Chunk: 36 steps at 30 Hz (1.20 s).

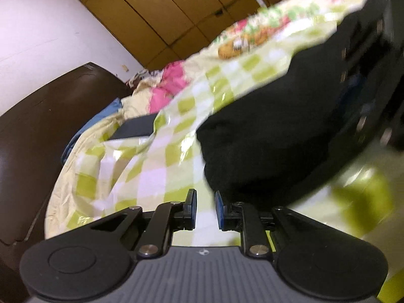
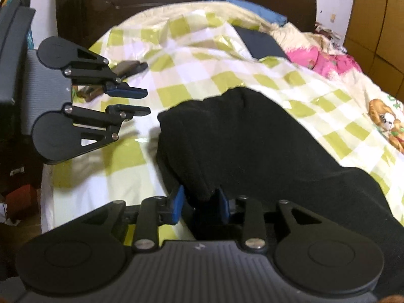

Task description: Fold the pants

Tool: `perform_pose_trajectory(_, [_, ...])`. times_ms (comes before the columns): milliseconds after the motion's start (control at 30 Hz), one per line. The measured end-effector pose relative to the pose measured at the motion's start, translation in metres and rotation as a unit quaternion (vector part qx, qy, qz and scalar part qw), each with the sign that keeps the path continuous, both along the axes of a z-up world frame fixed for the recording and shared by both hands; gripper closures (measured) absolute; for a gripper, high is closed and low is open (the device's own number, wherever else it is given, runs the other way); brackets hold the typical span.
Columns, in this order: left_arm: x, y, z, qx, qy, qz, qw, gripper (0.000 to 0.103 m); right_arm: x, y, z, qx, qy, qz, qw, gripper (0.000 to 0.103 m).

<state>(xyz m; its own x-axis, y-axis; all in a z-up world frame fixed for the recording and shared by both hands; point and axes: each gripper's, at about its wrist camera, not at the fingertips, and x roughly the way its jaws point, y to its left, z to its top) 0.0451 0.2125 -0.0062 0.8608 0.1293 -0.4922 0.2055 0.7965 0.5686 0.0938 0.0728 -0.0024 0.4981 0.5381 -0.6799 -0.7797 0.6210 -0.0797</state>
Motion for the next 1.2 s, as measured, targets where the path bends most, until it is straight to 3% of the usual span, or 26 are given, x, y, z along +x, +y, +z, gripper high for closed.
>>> perform_pose_trajectory(67, [-0.002,-0.014,0.006,-0.023,-0.007,-0.014,0.9996,0.068,-0.001,-0.007,0.0,0.004,0.004,-0.012,1.0,0.068])
perform_pose_trajectory(133, [0.005,-0.027,0.0,-0.034,0.014,-0.027,0.999,0.066,0.002,-0.018,-0.005,-0.001,0.02,-0.029,0.999,0.067])
perform_pose_trajectory(200, [0.021,-0.039,-0.021,-0.029,0.09,-0.029,0.9951,0.064,0.007,-0.033,-0.006,0.002,0.04,-0.049,0.998,0.067])
perform_pose_trajectory(267, [0.025,-0.044,-0.033,-0.021,0.115,-0.027,0.9928,0.065,0.009,-0.056,0.001,0.018,0.05,-0.073,0.996,0.067])
perform_pose_trajectory(333, [0.019,-0.049,-0.028,-0.017,0.107,-0.03,0.9936,0.065,0.009,-0.086,0.012,0.036,0.044,-0.106,0.993,0.066])
perform_pose_trajectory(400, [0.017,-0.055,-0.014,-0.037,0.102,-0.034,0.9935,0.065,0.015,-0.123,0.02,0.059,0.05,-0.144,0.987,0.062])
perform_pose_trajectory(533, [0.023,-0.087,0.005,-0.057,0.087,-0.069,0.9921,0.064,0.041,-0.195,0.024,0.055,0.049,-0.241,0.968,0.062])
perform_pose_trajectory(667, [0.041,-0.143,0.005,-0.085,0.094,-0.134,0.9828,0.06,0.066,-0.276,0.023,0.097,0.068,-0.356,0.927,0.058])
perform_pose_trajectory(800, [0.058,-0.197,-0.007,-0.087,0.103,-0.187,0.9731,0.06,0.082,-0.344,0.015,0.147,0.087,-0.44,0.881,0.058])
perform_pose_trajectory(933, [0.069,-0.23,-0.012,-0.093,0.117,-0.222,0.9636,0.06,0.099,-0.386,0.003,0.176,0.109,-0.481,0.852,0.058])
perform_pose_trajectory(1200, [0.077,-0.253,-0.02,-0.082,0.116,-0.234,0.9619,0.06,0.107,-0.449,-0.023,0.257,0.124,-0.559,0.779,0.057])
